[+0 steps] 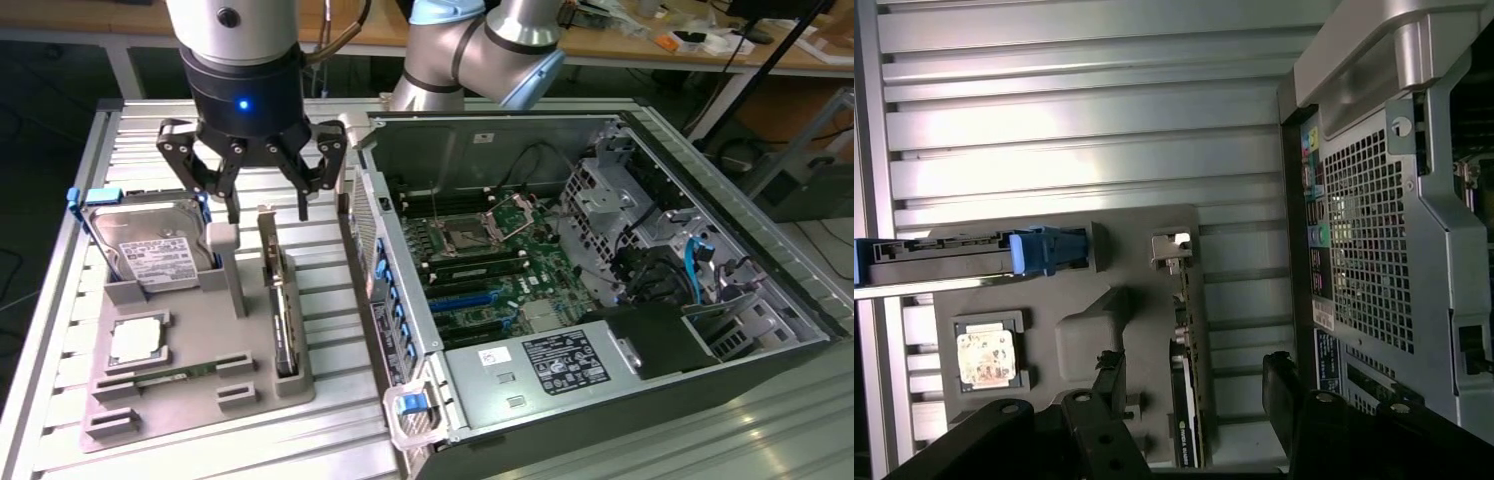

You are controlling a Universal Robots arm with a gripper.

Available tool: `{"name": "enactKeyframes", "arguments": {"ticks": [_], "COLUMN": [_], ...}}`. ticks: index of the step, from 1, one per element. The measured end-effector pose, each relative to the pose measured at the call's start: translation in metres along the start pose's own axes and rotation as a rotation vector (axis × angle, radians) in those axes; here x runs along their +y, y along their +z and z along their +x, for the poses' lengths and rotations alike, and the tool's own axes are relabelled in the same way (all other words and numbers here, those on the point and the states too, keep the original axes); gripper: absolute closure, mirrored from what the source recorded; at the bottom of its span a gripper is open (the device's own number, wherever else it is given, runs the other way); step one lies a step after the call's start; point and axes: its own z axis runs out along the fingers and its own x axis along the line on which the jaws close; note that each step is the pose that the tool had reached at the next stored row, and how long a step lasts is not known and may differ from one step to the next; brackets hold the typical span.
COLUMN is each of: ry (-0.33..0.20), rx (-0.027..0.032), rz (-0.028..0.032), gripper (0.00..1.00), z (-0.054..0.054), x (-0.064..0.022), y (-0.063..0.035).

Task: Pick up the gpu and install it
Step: 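Pick up the gpu and move the gpu toward the slot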

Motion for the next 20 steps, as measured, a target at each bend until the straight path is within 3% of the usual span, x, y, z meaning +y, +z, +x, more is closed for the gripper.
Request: {"name": "enactKeyframes", "arguments": {"ticks": [20], "ry": [0.000], "rx": [0.0000], "rz": [0.0000], "gripper": [0.34], "z": [0.0001], "x": [-0.0002], "y": [0.0044]}}
